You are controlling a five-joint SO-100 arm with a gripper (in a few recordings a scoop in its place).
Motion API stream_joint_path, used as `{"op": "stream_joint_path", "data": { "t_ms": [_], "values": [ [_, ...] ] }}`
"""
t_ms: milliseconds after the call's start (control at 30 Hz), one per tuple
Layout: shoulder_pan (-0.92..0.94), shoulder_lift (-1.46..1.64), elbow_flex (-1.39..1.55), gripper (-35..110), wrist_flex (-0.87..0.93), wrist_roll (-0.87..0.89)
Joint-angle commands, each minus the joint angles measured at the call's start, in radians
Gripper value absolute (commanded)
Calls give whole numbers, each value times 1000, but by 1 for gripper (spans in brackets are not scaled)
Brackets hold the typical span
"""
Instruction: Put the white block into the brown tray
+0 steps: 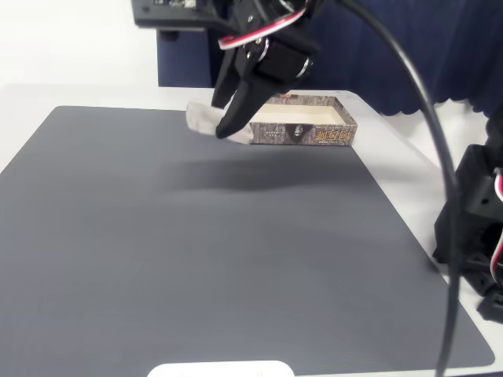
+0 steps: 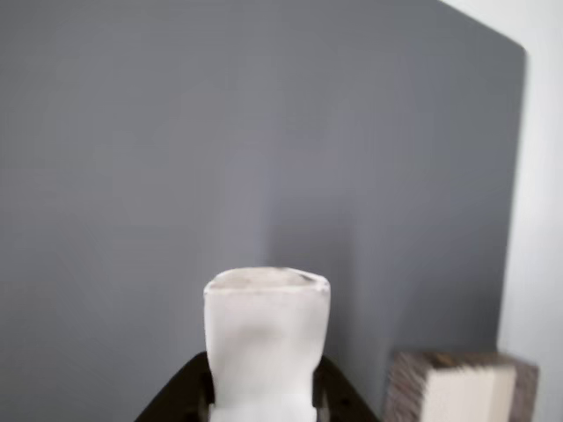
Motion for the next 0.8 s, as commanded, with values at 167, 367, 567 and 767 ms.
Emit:
{"op": "stream_joint_path", "data": {
  "t_ms": [167,367,567,767],
  "values": [
    [176,-23,-112,6,6,0],
    [325,-60,-186,3,66,5],
    [469,-204,-371,2,140,-34],
    [557,-387,-603,1,242,-67]
  ]
}}
